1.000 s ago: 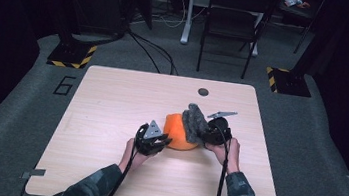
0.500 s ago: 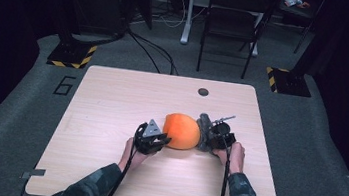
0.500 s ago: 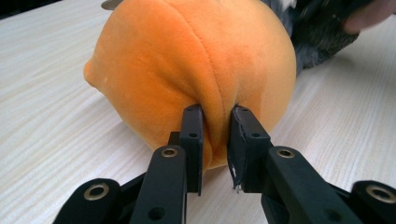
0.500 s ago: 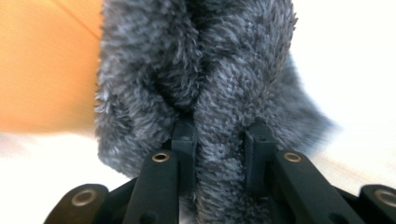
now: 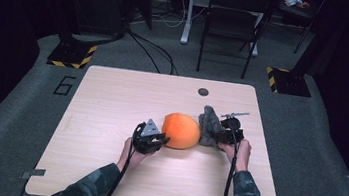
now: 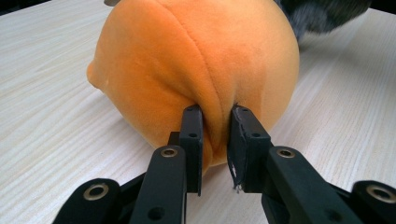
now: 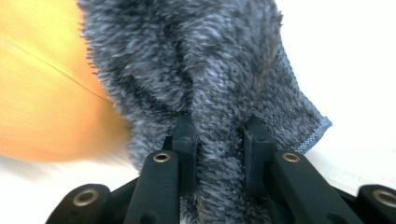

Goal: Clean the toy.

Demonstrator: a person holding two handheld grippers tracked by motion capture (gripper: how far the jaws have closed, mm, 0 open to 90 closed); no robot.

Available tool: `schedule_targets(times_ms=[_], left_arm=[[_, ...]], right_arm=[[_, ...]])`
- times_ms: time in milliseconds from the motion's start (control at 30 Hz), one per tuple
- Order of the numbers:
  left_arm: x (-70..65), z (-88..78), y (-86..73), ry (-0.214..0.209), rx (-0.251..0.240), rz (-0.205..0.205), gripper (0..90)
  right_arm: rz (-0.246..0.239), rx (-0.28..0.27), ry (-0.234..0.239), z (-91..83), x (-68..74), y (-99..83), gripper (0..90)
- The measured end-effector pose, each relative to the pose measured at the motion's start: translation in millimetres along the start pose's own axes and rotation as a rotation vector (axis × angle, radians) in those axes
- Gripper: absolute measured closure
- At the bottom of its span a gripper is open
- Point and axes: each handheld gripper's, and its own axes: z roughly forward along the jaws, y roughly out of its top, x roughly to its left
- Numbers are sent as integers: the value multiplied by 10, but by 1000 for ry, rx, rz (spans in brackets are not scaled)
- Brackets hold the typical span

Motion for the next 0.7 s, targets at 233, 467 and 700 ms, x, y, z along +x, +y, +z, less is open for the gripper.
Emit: schedule_targets(times_ms=[233, 467, 700], left_arm=[[-13, 17, 3, 2, -10, -2, 753], [-7, -6, 17, 12, -1, 19, 715], [-39, -23, 10, 65, 49, 51, 463]], right_arm=[[-11, -192, 107, -417, 266, 195, 713], [-130, -41, 76, -20, 580, 129, 714], [-115, -38, 54, 58, 545, 103, 712]])
